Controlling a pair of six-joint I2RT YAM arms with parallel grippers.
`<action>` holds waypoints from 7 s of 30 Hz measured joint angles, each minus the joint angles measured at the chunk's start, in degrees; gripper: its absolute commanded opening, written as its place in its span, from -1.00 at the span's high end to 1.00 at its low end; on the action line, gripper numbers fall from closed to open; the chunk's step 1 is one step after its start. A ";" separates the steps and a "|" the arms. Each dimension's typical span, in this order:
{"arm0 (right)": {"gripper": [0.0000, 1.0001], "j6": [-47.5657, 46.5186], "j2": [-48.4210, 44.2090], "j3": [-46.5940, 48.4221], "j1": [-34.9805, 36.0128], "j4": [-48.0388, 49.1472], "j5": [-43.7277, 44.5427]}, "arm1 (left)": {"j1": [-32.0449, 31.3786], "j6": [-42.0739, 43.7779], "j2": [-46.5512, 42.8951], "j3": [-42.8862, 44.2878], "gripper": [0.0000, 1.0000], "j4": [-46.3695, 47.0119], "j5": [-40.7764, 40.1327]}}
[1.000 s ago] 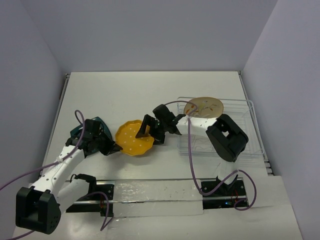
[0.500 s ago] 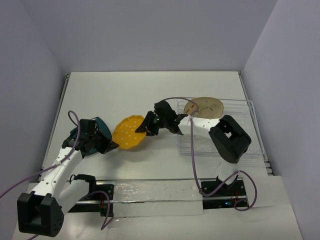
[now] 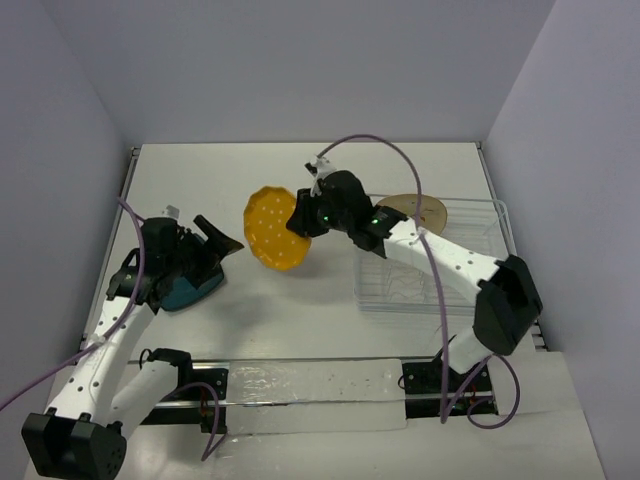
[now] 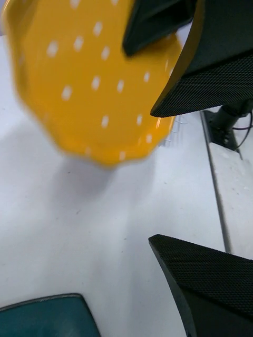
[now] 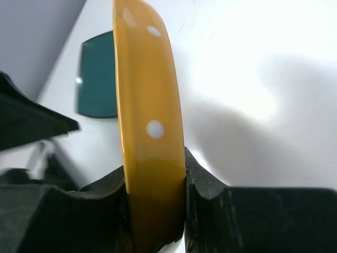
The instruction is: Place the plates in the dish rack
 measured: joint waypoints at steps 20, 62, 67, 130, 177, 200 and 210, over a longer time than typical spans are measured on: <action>1.00 -90.03 -30.85 15.93 -14.94 -46.03 -0.22 | 4.91 -0.60 8.06 7.31 -0.99 -2.71 -21.05; 0.77 -101.05 -19.43 -4.04 -25.08 -46.69 -3.46 | 7.31 -12.12 3.56 7.11 -0.99 -13.47 -31.87; 0.45 -99.67 -17.20 -4.24 -26.18 -45.71 -4.75 | 7.31 -12.18 4.24 7.22 -0.99 -13.60 -31.92; -0.99 13.70 44.59 35.51 3.21 1.75 -24.90 | 36.30 -5.76 24.84 -5.41 -0.99 9.81 -24.06; 0.10 35.49 62.61 50.51 9.21 4.51 -26.70 | 36.80 0.49 35.58 -4.20 -0.99 28.28 -19.59; 1.00 17.38 43.81 29.77 7.74 11.02 -12.31 | 36.77 -0.24 23.51 -1.65 -0.99 15.13 -8.51; 1.00 -4.14 27.62 25.29 -4.40 10.69 -15.19 | 36.65 -0.34 1.60 15.13 -0.99 7.93 -8.92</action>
